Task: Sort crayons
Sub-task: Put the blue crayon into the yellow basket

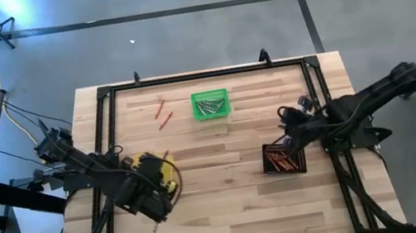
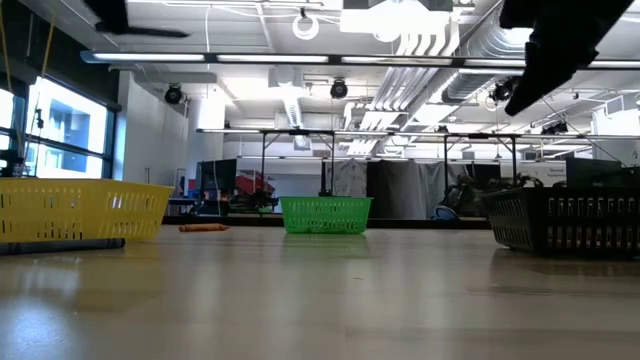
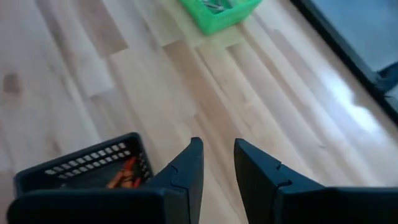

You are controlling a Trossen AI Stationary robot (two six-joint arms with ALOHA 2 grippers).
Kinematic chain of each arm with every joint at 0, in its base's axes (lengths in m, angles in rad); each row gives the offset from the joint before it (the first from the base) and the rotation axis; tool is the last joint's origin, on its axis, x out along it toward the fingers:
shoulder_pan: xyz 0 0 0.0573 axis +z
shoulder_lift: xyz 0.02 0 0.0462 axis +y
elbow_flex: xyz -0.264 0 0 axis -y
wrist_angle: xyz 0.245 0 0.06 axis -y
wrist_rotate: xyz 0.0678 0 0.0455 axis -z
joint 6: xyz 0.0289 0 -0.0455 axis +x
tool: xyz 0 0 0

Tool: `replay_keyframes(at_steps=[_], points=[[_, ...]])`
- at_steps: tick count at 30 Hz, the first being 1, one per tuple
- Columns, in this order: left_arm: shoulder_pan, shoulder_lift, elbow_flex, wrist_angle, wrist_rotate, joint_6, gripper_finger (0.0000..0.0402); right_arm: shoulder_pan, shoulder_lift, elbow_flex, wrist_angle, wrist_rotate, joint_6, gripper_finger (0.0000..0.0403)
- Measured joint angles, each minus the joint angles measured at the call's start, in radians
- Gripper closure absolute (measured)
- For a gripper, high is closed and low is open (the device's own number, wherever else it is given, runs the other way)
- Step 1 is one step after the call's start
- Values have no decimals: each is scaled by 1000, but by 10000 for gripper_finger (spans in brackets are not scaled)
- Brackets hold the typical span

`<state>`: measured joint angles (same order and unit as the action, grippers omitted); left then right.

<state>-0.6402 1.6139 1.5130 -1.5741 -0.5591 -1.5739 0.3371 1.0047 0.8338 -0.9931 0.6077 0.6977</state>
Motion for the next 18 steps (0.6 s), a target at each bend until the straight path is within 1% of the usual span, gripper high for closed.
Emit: replay_keyframes(at_steps=[3, 8, 11, 15, 18], points=[[-18, -59, -92, 14, 1, -123, 401, -5, -57, -53, 59, -35, -25, 320], [-36, -133, -219, 74, 0, -256, 401, -3, -115, -98, 86, -59, -25, 320], [-36, -160, -291, 127, 14, -322, 401, -3, -118, -98, 87, -59, -28, 320], [-36, -169, -386, 210, 56, -389, 401, -3, -119, -98, 90, -59, -70, 320], [-36, -170, -440, 257, 57, -428, 401, -3, -119, -98, 91, -59, -101, 320]])
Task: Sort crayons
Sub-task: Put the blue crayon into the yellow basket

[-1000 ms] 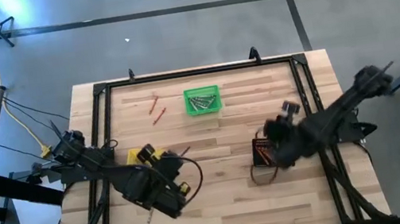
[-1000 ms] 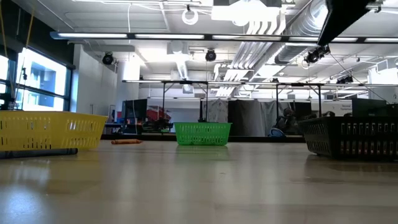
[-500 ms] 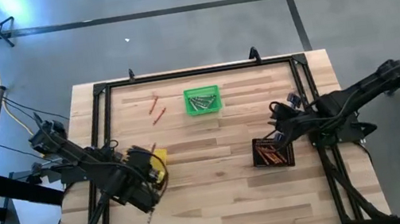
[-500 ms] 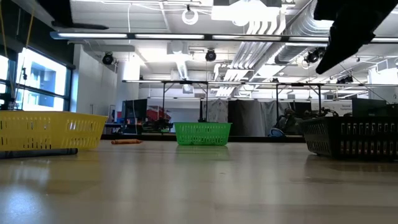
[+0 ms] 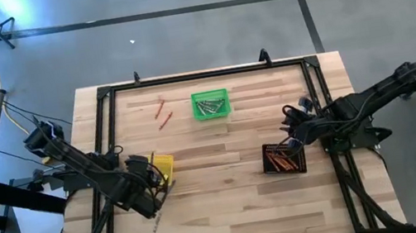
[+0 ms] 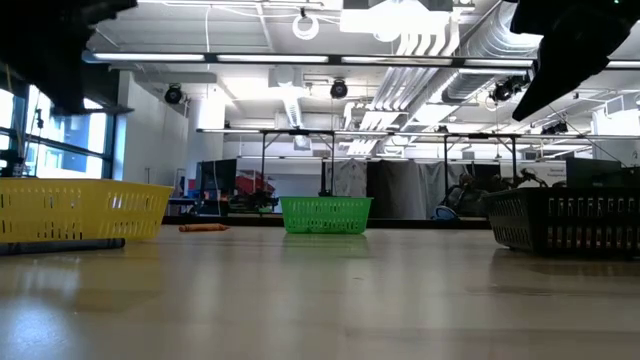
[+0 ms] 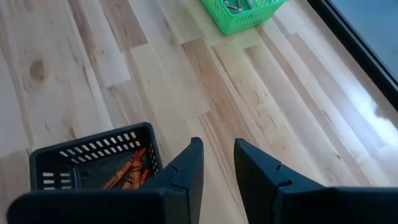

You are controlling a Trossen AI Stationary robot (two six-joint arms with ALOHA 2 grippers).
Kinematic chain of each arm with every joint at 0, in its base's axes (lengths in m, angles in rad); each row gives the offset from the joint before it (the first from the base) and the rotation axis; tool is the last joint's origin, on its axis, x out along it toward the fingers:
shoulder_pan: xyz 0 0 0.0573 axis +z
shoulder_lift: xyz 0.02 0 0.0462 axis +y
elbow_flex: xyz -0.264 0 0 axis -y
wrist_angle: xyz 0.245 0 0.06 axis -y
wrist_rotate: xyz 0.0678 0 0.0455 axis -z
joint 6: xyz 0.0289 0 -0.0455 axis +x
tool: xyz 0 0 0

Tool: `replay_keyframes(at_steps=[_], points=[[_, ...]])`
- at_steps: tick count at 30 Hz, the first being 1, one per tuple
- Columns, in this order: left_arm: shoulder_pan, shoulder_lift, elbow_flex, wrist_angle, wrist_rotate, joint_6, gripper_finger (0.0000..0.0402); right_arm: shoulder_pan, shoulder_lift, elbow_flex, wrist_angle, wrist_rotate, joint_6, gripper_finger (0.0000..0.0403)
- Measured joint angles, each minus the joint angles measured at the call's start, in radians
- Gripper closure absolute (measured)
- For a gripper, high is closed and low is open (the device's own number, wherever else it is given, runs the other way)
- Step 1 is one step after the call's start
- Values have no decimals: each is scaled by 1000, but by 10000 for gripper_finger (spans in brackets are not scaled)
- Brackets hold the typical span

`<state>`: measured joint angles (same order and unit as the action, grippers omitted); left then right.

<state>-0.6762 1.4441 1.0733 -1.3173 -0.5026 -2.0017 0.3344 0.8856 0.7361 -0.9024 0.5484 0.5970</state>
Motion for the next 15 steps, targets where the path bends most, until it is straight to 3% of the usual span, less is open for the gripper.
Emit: replay_keyframes(at_steps=[15], points=[[0, 1, -199, 222, -2, -66, 401, 0, 0, 1, 2, 0, -66, 320]])
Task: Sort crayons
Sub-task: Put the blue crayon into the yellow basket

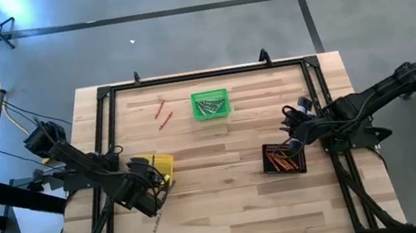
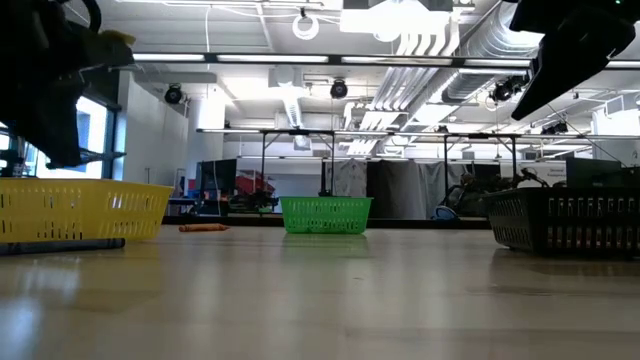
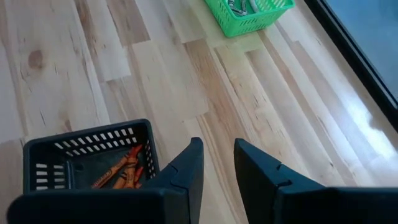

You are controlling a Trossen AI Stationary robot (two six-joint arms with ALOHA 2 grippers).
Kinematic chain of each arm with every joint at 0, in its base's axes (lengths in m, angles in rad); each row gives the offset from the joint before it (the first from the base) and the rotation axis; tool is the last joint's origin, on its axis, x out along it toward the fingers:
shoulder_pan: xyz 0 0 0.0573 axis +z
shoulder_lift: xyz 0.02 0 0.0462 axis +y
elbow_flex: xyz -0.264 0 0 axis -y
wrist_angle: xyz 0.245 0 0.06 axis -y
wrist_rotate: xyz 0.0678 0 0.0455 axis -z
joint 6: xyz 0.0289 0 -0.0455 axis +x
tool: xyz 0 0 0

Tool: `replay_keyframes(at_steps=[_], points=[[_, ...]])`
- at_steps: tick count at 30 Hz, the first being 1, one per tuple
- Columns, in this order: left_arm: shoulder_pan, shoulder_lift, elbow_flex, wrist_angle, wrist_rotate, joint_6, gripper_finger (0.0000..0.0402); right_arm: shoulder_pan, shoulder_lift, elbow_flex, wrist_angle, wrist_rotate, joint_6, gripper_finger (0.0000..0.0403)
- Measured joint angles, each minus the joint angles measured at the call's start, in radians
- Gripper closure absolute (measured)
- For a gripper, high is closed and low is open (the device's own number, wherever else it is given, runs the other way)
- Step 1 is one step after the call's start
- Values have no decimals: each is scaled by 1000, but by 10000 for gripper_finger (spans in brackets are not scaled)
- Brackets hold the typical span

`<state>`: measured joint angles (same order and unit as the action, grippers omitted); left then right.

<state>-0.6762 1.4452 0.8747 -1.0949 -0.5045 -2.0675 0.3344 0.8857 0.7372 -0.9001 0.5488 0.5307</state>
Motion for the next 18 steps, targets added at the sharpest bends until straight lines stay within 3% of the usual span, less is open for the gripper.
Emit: replay_keyframes(at_steps=[6, 18], points=[[3, 0, -59, 84, -30, -10, 401, 0, 0, 0, 0, 0, -16, 320], [2, 0, -78, 103, -41, -35, 401, 0, 4, 0, 0, 19, -15, 320]])
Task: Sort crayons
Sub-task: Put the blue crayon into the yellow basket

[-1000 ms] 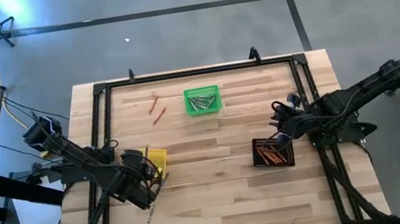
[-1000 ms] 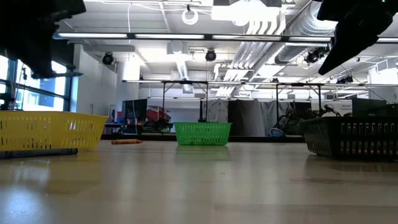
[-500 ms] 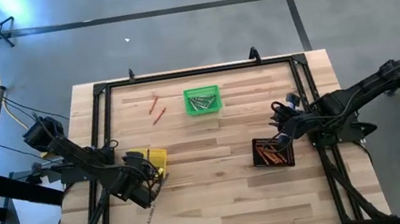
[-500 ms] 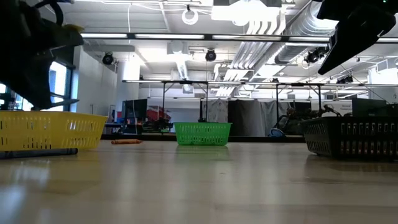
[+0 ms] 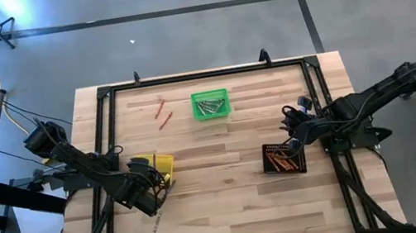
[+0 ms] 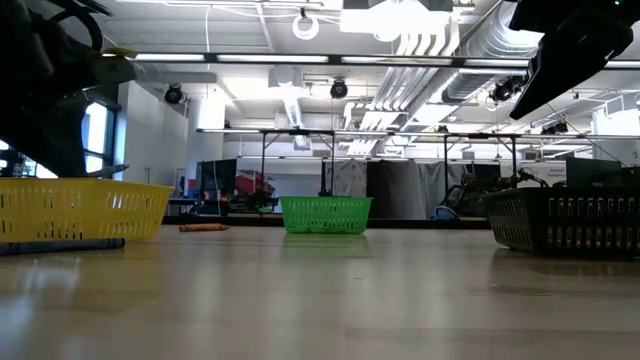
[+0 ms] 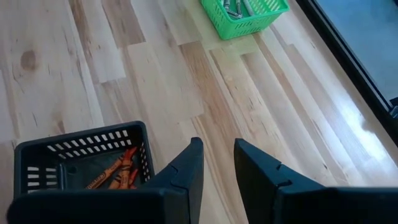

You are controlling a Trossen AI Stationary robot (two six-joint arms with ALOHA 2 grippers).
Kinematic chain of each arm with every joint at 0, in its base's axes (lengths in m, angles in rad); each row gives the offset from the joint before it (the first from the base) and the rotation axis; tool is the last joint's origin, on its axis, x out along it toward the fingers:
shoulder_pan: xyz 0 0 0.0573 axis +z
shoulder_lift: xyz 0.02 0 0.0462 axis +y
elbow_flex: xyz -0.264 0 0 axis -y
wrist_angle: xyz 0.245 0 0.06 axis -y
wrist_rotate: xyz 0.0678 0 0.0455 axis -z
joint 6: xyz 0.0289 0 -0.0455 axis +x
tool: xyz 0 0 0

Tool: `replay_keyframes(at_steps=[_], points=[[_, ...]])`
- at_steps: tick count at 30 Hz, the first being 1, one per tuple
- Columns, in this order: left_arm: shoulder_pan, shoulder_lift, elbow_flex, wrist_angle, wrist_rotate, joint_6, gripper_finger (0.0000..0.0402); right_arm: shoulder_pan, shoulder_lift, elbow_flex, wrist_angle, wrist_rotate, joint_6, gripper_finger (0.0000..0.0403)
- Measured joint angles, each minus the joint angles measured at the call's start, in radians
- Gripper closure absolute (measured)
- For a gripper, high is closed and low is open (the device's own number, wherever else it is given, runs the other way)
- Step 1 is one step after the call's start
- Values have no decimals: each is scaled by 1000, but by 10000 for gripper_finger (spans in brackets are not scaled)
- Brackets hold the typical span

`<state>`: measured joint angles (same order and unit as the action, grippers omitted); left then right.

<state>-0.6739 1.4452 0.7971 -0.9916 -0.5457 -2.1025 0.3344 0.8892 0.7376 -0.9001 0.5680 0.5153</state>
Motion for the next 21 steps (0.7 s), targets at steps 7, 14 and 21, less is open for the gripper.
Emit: replay_keyframes(at_steps=[7, 14, 21], points=[[0, 0, 0, 20, 0, 0, 391, 0, 0, 0, 0, 5, 0, 320], [0, 0, 0, 26, 3, 0, 369, 0, 0, 0, 0, 5, 0, 320], [0, 0, 0, 25, 4, 1, 352, 0, 0, 0, 0, 5, 0, 320]])
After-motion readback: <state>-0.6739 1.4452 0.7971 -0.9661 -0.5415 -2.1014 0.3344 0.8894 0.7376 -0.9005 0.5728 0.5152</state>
